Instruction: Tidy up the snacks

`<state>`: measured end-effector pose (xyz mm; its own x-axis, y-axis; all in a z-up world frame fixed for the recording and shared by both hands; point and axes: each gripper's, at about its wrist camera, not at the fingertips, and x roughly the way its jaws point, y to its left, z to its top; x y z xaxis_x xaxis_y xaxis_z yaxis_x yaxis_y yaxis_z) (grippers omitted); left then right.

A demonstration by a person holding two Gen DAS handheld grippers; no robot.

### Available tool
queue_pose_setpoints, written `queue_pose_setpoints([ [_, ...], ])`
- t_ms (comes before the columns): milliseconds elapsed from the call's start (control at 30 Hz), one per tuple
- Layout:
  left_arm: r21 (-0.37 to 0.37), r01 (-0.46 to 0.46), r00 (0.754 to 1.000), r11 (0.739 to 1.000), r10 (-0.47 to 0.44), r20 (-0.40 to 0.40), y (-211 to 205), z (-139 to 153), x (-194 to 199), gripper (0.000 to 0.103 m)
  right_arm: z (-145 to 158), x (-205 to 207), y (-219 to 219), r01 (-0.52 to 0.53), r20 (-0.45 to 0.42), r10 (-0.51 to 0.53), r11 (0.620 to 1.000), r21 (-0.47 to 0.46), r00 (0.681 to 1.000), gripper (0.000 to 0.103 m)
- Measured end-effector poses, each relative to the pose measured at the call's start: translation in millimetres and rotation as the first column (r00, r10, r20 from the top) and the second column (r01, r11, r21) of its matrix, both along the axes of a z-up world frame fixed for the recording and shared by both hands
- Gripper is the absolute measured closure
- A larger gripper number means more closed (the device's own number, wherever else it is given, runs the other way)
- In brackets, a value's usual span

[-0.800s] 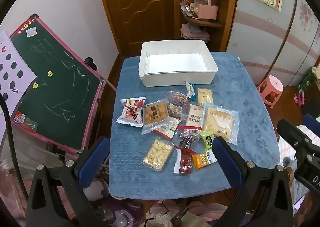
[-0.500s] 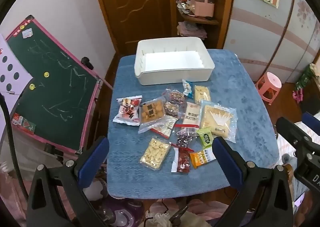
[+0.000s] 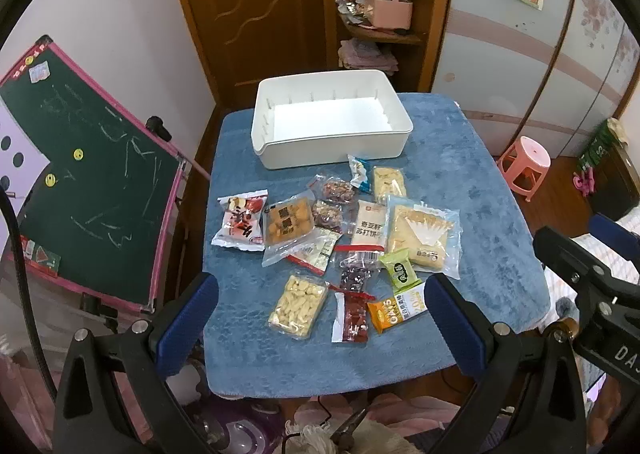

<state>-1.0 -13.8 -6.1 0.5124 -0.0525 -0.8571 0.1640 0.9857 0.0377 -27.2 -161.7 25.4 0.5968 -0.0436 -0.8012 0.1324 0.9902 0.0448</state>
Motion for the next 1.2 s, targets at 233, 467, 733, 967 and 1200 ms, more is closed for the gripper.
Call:
queue_pose_setpoints([
  [233, -0.018, -0.038, 0.999, 0.999, 0.038, 0.001, 11.5, 0.0, 4.1, 0.001, 0.1, 1.0, 0.4, -0.001, -0.003, 0.001, 1.000, -0.002, 1.000, 0.011],
  [467, -0.021, -0.033, 0.999, 0.999, 0.033, -0.001, 12.7, -0.2, 4.6, 0.001, -0.1, 2.4, 0.7, -0.002, -0.007, 0.002, 1.000, -0.001, 1.000, 0.011],
  [733, -0.008, -0.048, 0.999, 0.999, 0.048, 0.007, 11.9, 3.4, 12.0, 0.001, -1.0, 5.7, 0.9, -0.001, -0.010, 0.001, 1.000, -0.001, 1.000, 0.011],
  [967, 0.000, -0.051, 0.998, 0.999, 0.051, 0.029, 13.4, 7.2, 15.6, 0.001, -9.0, 14.1, 7.9, -0.007, -0.016, 0.007, 1.000, 0.003, 1.000, 0.011],
  [1200, 0.018, -0.038, 0.998, 0.999, 0.037, 0.052, 11.7, 12.6, 17.9, 0.001, -9.0, 17.1, 8.3, -0.012, -0.023, 0.013, 1.000, 0.008, 1.000, 0.011],
])
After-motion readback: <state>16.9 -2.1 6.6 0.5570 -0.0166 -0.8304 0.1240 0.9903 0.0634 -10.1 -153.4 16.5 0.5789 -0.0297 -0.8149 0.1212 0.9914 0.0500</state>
